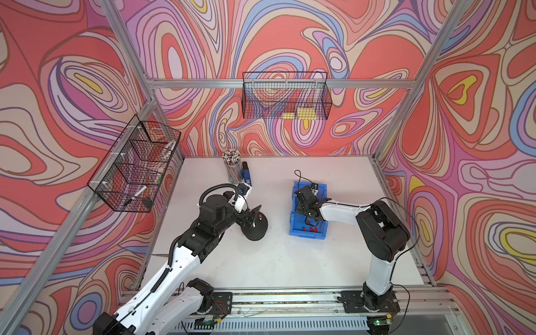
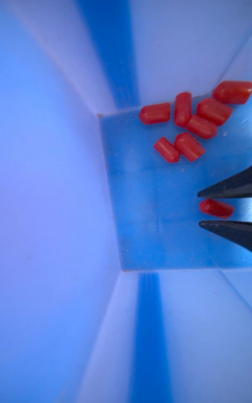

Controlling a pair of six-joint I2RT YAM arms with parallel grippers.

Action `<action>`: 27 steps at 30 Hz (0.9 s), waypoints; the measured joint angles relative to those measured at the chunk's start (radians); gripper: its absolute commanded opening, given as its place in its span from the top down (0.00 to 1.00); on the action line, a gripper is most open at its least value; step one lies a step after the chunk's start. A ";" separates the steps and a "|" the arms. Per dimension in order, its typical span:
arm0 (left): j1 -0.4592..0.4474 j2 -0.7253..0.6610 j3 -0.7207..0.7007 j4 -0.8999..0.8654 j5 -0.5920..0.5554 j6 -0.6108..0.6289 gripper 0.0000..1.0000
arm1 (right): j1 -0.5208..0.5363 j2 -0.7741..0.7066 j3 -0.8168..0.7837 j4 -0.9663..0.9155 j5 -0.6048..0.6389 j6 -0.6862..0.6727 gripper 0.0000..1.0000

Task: Cover the protruding screws with screw protection sleeves
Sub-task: Pick up the screw protection sleeve from the storage box.

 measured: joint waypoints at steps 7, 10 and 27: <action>-0.005 0.000 0.000 0.000 -0.001 0.000 0.05 | -0.001 0.000 0.000 0.003 0.000 -0.003 0.75; -0.005 0.000 0.000 0.000 -0.001 0.000 0.05 | -0.002 0.000 0.001 0.003 0.000 -0.006 0.77; -0.006 0.000 0.000 -0.008 -0.003 0.001 0.05 | -0.013 0.018 0.024 -0.002 0.000 -0.010 0.79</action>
